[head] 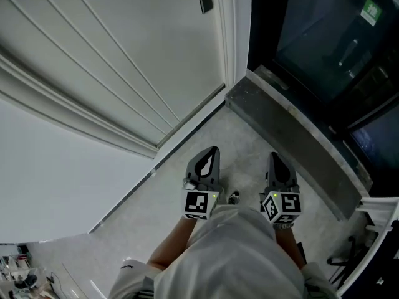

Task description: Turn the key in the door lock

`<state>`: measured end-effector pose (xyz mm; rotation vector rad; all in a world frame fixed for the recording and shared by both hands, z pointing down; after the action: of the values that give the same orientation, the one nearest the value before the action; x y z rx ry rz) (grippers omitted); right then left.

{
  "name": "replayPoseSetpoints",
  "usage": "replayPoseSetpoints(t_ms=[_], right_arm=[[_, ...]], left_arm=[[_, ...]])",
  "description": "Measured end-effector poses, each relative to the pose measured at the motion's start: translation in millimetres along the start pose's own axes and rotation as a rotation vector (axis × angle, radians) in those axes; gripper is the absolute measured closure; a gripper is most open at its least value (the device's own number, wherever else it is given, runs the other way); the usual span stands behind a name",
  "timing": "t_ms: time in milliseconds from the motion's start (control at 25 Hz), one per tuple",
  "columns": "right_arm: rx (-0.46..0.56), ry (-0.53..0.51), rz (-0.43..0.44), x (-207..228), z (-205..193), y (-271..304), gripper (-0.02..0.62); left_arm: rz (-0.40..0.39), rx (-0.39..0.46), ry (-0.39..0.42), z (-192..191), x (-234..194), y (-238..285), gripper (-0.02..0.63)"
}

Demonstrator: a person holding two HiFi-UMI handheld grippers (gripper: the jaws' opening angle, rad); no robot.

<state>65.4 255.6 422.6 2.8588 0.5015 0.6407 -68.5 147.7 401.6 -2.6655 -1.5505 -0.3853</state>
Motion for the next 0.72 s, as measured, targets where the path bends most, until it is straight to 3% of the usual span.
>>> replayPoseSetpoints(t_ms=[720], right_arm=[[-0.009,-0.022,0.025,23,40,141,0.606]], left_arm=[[0.003,0.019,-0.008,-7,-62,137,0.598]])
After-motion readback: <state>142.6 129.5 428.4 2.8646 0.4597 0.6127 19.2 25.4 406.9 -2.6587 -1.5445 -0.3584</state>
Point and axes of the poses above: the fingertips, and each gripper's own axes: y forward along the fingers, x to its right, z out of its top, the point moved 1 cm from there along -y, backward along the fingers, and after that the axes turned 13 degrees about y, right-handed, at the moved point
